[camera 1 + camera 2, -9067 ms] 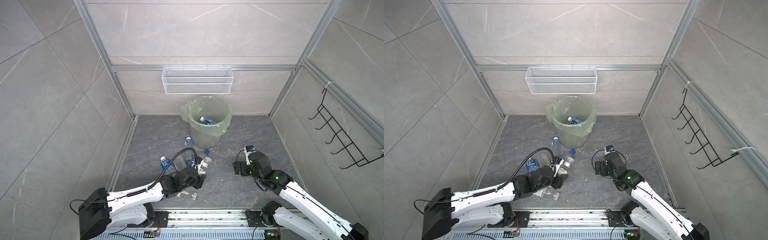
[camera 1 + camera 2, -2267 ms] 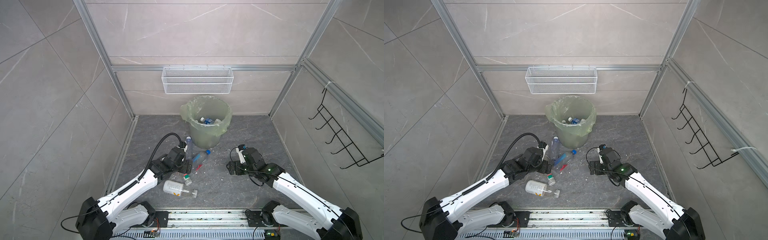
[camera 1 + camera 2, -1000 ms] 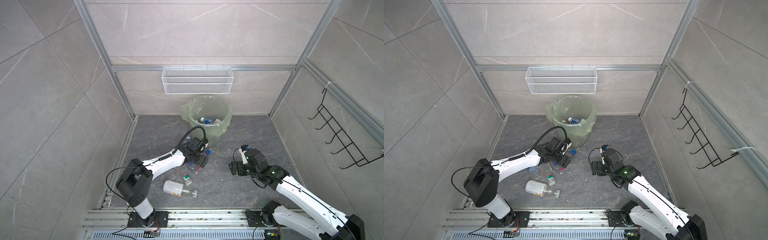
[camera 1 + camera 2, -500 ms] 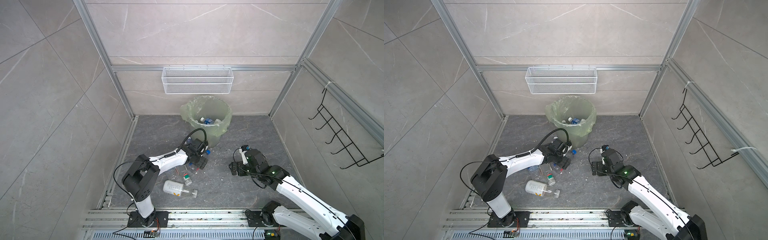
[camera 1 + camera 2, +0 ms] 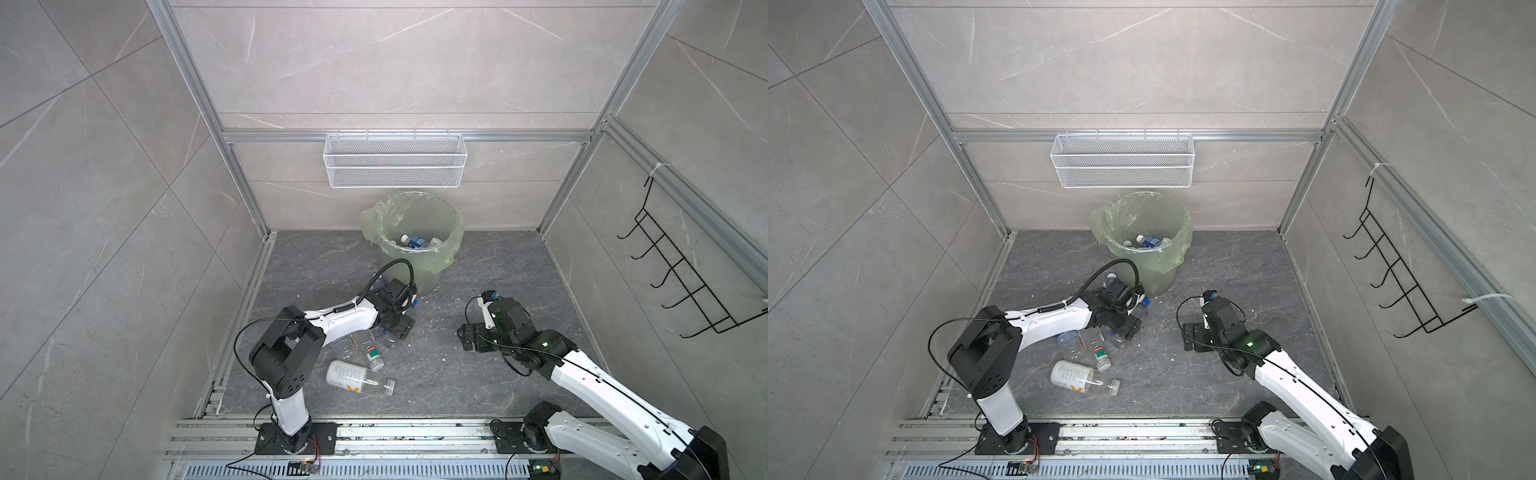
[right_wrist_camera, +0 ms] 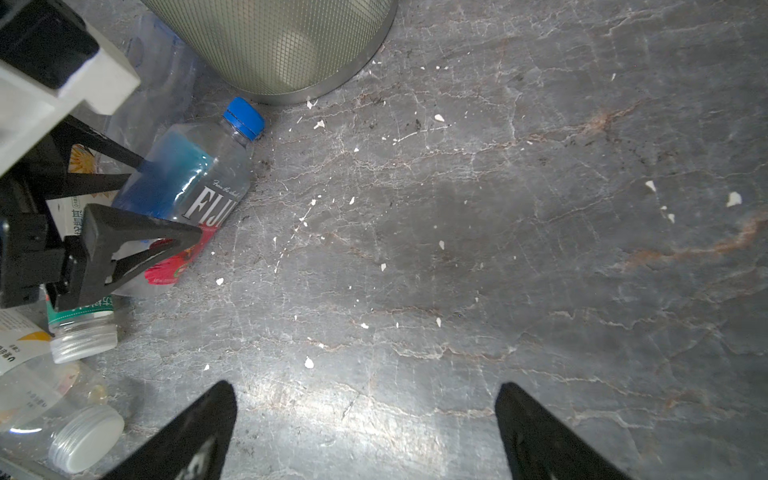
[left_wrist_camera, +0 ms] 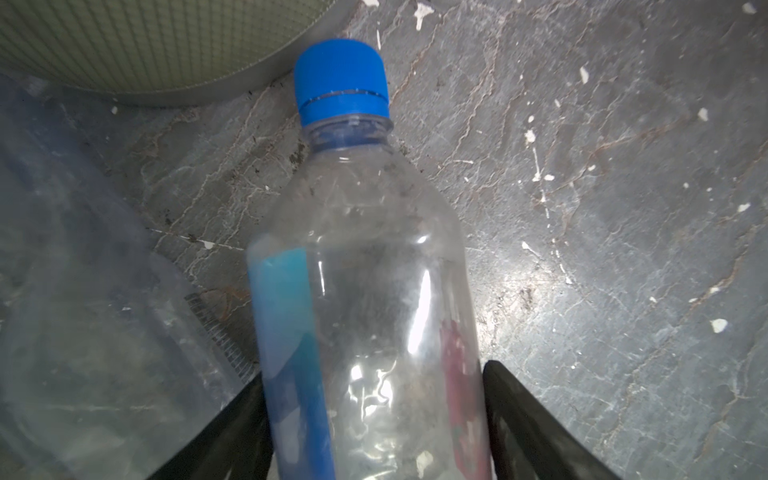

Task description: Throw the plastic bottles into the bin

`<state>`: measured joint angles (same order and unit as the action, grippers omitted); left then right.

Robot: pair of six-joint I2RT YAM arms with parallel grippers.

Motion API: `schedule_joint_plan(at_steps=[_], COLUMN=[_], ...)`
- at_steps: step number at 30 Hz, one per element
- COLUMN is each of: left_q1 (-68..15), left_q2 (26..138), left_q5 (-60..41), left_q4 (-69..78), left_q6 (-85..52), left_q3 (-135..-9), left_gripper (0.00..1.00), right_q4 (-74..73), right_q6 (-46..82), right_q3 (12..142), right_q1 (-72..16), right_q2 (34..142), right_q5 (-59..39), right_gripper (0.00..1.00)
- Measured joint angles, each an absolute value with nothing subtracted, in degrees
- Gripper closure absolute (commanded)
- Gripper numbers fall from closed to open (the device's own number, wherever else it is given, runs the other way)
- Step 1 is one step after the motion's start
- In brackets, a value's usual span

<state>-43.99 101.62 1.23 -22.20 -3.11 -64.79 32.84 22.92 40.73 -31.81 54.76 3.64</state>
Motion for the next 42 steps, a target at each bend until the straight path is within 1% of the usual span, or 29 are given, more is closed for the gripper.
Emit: schedule_joint_plan(at_steps=[5, 8, 11, 13, 29, 34, 42], left_q1=[-44.0, -44.0, -44.0, -44.0, -44.4, -44.8, -45.0], left_q2=[101.6, 101.6, 101.4, 101.0, 96.7, 87.1, 69.7], left_q5=[1.2, 1.2, 1.1, 1.0, -0.5, -0.3, 1.6], left_q4=[-22.2, -21.6, -20.9, -20.3, -17.8, -15.1, -9.7], left_q6=[-3.0, -3.0, -3.0, -3.0, -3.1, -3.7, -4.7], left_q3=[-64.8, -64.4, -63.9, -63.4, -58.3, -51.4, -45.3], left_gripper=[0.31, 0.39, 0.41, 0.46, 0.46, 0.44, 0.44], right_q4=[32.8, 32.8, 32.8, 32.8, 32.8, 32.8, 32.8], right_q6=[22.9, 22.9, 22.9, 22.9, 22.9, 22.9, 22.9], right_q3=[40.7, 40.7, 40.7, 40.7, 40.7, 40.7, 40.7], right_q1=[-31.8, -31.8, -31.8, -31.8, -31.8, -31.8, -31.8], right_q2=[54.8, 54.7, 54.7, 54.7, 54.7, 54.7, 55.7], right_q5=[3.6, 3.6, 3.6, 3.7, 3.7, 3.6, 3.6], right_gripper=[0.01, 0.01, 0.01, 0.01, 0.01, 0.01, 0.01])
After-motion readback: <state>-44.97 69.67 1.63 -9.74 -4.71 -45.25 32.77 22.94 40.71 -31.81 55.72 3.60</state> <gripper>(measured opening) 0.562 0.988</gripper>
